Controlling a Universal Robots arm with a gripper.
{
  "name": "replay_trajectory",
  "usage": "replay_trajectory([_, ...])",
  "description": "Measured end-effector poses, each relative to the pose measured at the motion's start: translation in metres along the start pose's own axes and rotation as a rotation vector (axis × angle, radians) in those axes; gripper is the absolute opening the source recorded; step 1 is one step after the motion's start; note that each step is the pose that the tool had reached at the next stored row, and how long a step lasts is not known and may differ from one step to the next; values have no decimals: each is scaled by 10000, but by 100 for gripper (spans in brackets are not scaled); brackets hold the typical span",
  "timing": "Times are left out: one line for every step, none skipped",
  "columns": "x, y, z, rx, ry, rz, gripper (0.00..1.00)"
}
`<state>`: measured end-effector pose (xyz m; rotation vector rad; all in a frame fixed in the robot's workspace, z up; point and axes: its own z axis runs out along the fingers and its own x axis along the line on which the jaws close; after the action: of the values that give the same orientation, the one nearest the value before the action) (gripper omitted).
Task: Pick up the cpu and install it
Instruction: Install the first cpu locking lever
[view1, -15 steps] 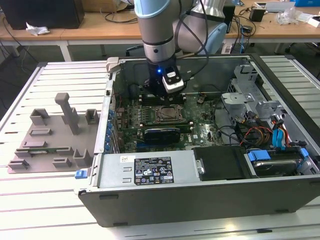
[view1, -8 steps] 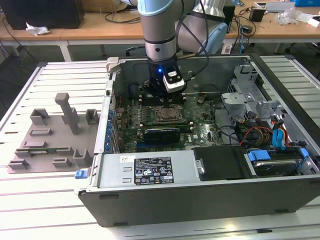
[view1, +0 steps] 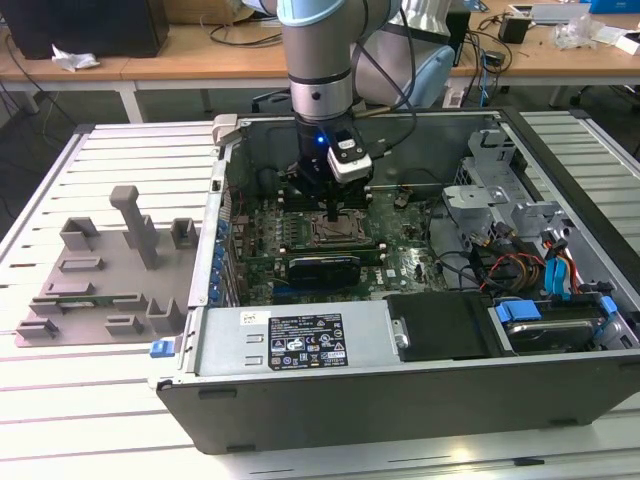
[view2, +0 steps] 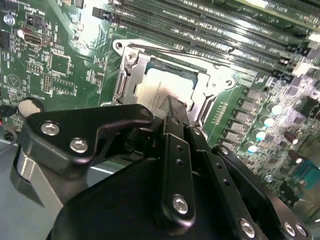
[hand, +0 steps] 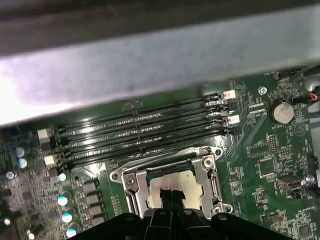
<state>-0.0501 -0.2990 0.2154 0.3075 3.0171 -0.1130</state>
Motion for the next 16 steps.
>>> replay_trajectory([-1, 0, 0, -9, -4, -63, 11])
replay_trajectory([-4, 1, 0, -27, -5, -125, 11])
replay_trajectory([-10, 2, 1, -51, -5, -187, 11])
replay_trajectory([-17, 4, 2, -62, -4, -241, 11])
replay_trajectory([-29, 6, 2, -70, 3, -333, 11])
replay_trajectory([-36, 7, 3, -77, 10, -415, 11])
replay_trajectory([-39, 8, 3, -84, 17, -492, 11])
replay_trajectory([-41, 9, 4, -97, 27, -633, 11])
replay_trajectory([-40, 9, 4, -111, 28, -784, 11])
replay_trajectory([-40, 8, 3, -124, 27, -930, 11])
replay_trajectory([-41, 9, 4, -145, 26, -1131, 11])
replay_trajectory([-41, 9, 4, -155, 28, -1259, 11])
replay_trajectory([-41, 9, 4, -149, 36, -1333, 11])
replay_trajectory([-40, 8, 3, -140, 44, -1354, 11])
replay_trajectory([-40, 8, 3, -139, 44, -1354, 11])
replay_trajectory([-41, 8, 3, -139, 44, -1356, 11])
